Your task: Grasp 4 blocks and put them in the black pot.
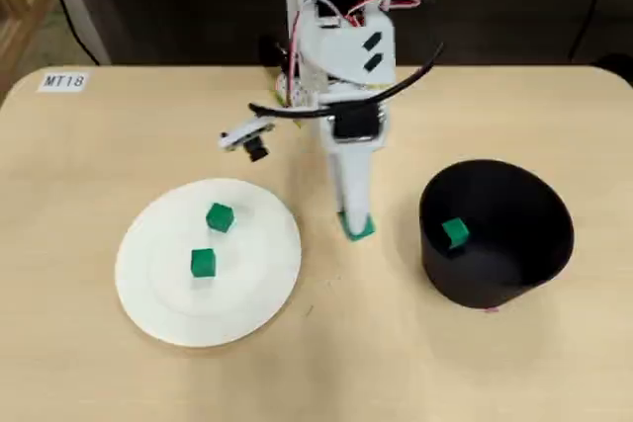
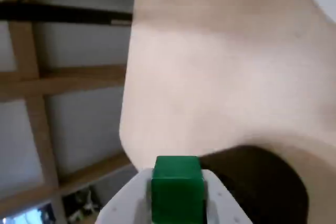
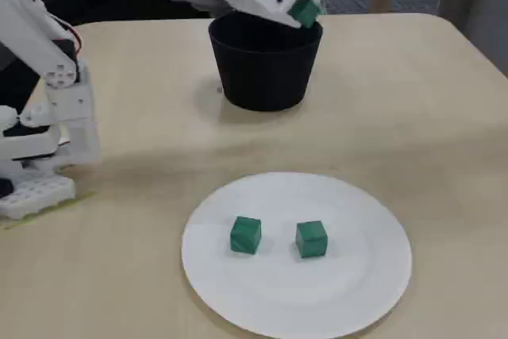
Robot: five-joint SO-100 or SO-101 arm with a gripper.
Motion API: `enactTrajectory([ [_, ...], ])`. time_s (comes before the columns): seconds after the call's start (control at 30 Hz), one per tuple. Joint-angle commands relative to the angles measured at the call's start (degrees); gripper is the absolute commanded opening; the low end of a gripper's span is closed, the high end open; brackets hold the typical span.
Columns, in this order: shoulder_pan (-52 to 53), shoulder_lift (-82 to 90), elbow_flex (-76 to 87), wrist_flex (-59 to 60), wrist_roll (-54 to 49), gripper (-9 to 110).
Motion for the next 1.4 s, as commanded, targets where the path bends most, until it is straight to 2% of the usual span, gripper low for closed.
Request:
enactTrajectory([
  [0.0,-5.5,4.0,-3.2,2.1,4.0,-2],
  [0.13,-12.5,3.8,-2.2,3.9,6.9,-2],
  [0.37,-18.3,-2.0,-0.9,0.4,8.1,-2],
  [0.7,-18.2,-10.3,-2.5,-6.5,8.0,-2],
  [0.9,-18.3,-11.3,-2.5,-6.1,3.7,19],
  [1.1,-17.2,-11.3,-2.5,-6.0,3.4,22],
  [1.17,-16.8,-11.5,-2.5,-6.0,3.3,19],
  [1.3,-13.5,-12.0,-5.0,-2.5,3.3,-2],
  [1.37,-10.2,-12.5,-6.9,0.8,1.2,-2],
])
